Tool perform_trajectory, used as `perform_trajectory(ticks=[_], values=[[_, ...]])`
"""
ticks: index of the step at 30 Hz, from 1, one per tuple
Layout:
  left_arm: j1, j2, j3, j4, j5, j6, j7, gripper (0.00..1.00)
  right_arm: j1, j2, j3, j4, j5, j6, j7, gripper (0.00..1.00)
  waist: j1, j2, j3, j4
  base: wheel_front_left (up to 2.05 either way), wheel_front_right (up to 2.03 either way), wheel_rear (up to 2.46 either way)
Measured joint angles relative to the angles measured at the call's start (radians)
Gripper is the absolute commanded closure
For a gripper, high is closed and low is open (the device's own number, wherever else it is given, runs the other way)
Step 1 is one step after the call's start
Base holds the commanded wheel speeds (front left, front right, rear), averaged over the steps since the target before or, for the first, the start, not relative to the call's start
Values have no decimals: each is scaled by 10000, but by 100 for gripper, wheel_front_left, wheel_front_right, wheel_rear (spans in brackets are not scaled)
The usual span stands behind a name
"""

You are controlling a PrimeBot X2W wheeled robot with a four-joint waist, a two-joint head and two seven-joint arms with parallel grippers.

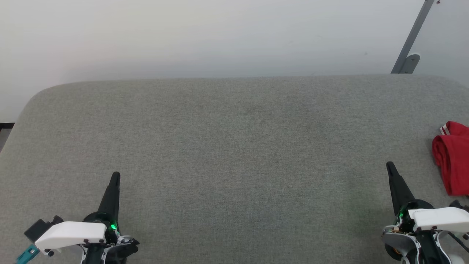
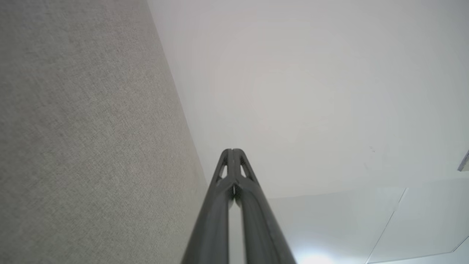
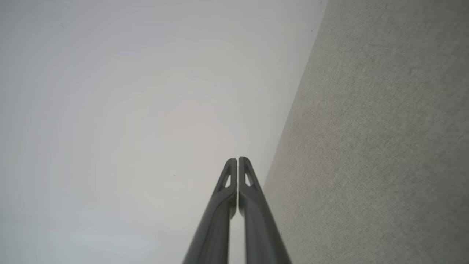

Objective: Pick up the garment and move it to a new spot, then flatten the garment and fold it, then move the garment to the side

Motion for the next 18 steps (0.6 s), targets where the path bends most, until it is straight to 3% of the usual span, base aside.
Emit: perform_trajectory(ticks=[18], values=[[-244, -79, 150, 205, -1175, -2, 347, 100, -163, 148, 46, 123, 1037, 0, 219, 100, 0, 0, -43, -177, 0, 0, 0]])
